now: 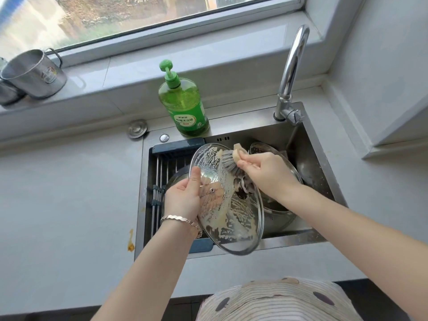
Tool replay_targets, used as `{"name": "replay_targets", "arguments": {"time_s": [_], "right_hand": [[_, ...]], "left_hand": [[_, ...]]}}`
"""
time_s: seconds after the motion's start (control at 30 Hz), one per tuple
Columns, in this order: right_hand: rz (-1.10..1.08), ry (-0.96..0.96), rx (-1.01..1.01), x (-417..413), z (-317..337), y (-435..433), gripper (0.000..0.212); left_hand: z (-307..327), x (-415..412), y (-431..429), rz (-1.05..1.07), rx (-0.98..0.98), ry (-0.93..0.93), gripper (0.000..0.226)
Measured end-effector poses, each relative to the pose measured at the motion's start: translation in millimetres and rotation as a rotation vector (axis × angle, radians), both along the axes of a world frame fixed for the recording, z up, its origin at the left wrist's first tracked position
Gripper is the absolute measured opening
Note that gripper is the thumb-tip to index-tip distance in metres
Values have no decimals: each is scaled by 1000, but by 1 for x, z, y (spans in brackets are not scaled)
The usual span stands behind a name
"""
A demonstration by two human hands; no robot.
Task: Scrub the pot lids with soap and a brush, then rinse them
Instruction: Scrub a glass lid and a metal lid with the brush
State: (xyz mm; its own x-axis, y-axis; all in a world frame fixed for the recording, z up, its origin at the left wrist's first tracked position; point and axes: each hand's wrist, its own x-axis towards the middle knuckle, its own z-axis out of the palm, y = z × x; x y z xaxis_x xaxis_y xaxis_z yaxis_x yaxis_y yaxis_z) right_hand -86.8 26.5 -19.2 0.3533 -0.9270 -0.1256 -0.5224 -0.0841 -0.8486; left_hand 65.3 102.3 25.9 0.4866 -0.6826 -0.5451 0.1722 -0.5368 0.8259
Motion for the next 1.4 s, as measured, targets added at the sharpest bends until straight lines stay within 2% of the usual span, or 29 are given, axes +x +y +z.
{"name": "replay_targets", "arguments": {"time_s": [0.13, 0.3, 0.43, 0.6, 0.73, 0.8, 0.93, 1.07, 1.2, 1.3, 1.4], "right_hand": [[94, -94, 12, 1, 13, 19, 35], [-129, 13, 67, -14, 0, 2, 37], [-27, -162, 79, -6, 13, 19, 37], [-258, 39, 94, -19, 2, -3, 38], [-175, -124, 78, -1, 12, 24, 41], [-193, -127, 21, 3, 14, 29, 50], [-221, 85, 69, 1, 4, 25, 91], [-269, -90, 78, 3, 0, 23, 85], [-289, -178, 83, -2, -5, 19, 82], [-216, -231, 49, -8, -8, 20, 85], [-29, -212, -30, -15, -7, 25, 89]], "left_hand": [[-1, 3, 5, -24, -44, -1, 40], [-3, 9, 7, -90, -116, 56, 43], [-6, 12, 9, -125, -177, 91, 41], [-7, 7, 9, -72, -250, 142, 34], [-9, 4, 6, -45, -269, 115, 31], [-9, 2, 6, -20, -273, 140, 31], [-8, -4, 7, 2, -293, 217, 31], [-9, -11, 8, -32, -289, 237, 21], [-15, -10, 17, -161, -228, 343, 4], [-17, 6, 18, -415, -113, 417, 26], [-9, 30, 5, -589, -25, 489, 55]]}}
